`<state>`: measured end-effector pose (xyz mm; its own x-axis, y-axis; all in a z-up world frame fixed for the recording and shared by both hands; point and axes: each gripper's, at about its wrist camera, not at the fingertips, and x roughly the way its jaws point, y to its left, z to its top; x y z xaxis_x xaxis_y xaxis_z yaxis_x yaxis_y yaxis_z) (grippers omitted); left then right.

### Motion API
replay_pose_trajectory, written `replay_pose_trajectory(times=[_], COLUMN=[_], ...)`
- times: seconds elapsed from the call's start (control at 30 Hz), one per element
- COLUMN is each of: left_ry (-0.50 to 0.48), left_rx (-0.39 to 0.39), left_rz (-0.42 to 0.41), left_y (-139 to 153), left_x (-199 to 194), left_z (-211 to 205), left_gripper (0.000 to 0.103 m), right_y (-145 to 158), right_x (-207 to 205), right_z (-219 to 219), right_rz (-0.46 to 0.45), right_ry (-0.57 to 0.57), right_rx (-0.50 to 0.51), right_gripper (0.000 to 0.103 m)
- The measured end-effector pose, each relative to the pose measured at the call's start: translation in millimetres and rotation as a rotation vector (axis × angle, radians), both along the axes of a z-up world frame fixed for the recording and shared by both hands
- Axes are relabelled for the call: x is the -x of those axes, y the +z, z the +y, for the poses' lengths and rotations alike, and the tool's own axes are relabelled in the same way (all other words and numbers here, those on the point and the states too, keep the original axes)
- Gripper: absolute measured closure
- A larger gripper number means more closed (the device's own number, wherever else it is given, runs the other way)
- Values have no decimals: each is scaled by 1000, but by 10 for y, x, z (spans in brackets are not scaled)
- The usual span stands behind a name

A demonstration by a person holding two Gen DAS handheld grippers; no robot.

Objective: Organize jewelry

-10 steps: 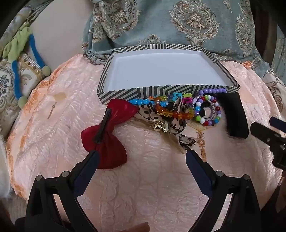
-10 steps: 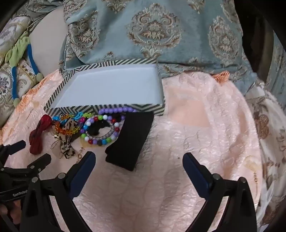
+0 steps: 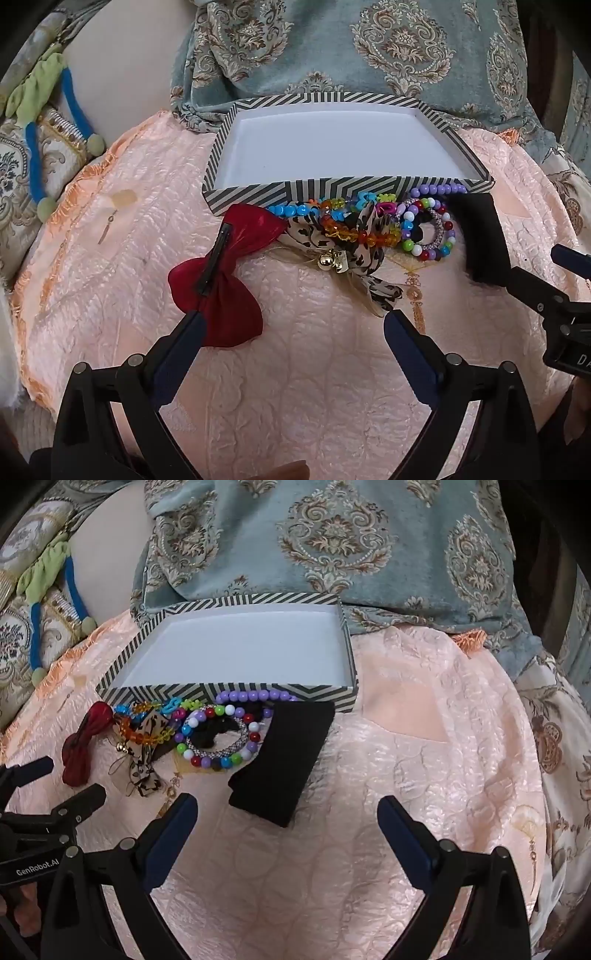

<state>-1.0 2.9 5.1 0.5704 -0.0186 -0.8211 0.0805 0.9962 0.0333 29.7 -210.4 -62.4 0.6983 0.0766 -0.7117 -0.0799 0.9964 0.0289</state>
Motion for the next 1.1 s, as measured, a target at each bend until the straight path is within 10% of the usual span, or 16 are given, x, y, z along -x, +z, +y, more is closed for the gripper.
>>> replay_pose_trajectory(times=[1.1], left_ry=[-5], left_rx=[-7], left_rz=[1], left_y=[-63], left_x=[-4], left_z=[16], left_gripper=[19], right_y=[85], right_x=[345], right_z=[249], right_rz=[-9], right_ry=[-2], right_rx=[67], right_gripper=[3])
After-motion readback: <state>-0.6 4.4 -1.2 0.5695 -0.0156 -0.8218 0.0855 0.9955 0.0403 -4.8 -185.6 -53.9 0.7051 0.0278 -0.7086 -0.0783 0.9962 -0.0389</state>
